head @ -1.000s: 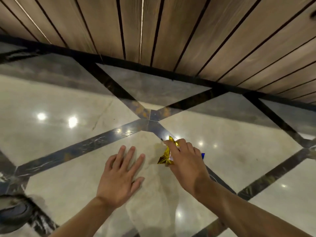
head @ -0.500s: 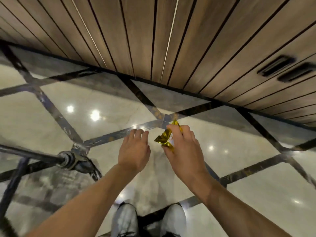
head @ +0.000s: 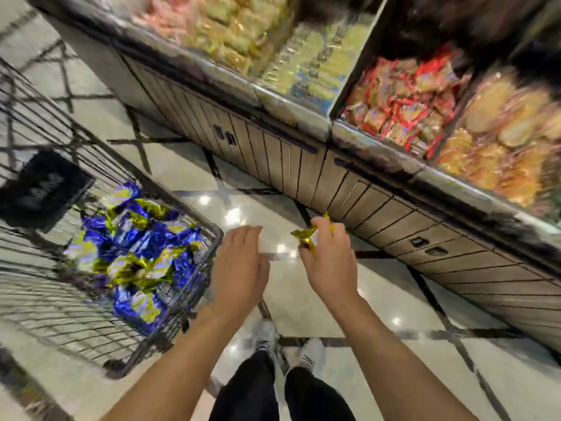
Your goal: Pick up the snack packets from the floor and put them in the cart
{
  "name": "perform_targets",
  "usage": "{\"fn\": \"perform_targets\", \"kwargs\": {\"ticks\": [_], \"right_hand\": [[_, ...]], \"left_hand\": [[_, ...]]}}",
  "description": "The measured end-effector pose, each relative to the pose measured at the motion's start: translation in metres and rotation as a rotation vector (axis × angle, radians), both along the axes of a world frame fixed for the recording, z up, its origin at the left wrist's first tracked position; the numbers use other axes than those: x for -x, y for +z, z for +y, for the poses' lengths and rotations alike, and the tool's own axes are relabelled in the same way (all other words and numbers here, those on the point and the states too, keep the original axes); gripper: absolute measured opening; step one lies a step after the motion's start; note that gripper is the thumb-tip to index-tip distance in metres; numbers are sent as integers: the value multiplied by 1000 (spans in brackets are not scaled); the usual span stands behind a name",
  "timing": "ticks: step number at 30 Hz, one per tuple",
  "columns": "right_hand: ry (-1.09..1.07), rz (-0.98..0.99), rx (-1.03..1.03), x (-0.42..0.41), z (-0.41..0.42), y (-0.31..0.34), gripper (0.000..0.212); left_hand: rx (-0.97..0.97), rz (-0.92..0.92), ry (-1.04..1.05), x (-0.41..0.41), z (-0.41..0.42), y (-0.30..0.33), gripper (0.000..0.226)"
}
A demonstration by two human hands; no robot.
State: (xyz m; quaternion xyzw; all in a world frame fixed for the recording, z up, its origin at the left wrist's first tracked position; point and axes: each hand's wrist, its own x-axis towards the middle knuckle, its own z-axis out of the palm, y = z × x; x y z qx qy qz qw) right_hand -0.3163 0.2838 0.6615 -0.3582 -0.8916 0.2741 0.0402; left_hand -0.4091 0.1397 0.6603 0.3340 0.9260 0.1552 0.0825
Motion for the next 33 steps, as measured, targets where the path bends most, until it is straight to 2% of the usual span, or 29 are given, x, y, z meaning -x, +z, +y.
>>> {"fn": "perform_targets", "kwargs": {"ticks": [3,8,17,24,30,33], "right_hand": [[102,13,-2,20,-25,37,47],[257,15,16,53,-86,69,46],[494,-34,13,120,-208,82,47],[748,-210,-96,191,-269,55,55],[929,-358,-78,252,-310,-17,85],[1011,-440,-96,263,-331,-49,92]], "left_hand": [[32,32,92,8,-52,32,46],[114,3,309,-1,-150,49,45],[90,-153,517,10,-264,45,53],[43,-250,657,34,-298,38,60],[46,-331,831,62,-303,17,68],[54,-347,875,69,-309,-2,62]]}}
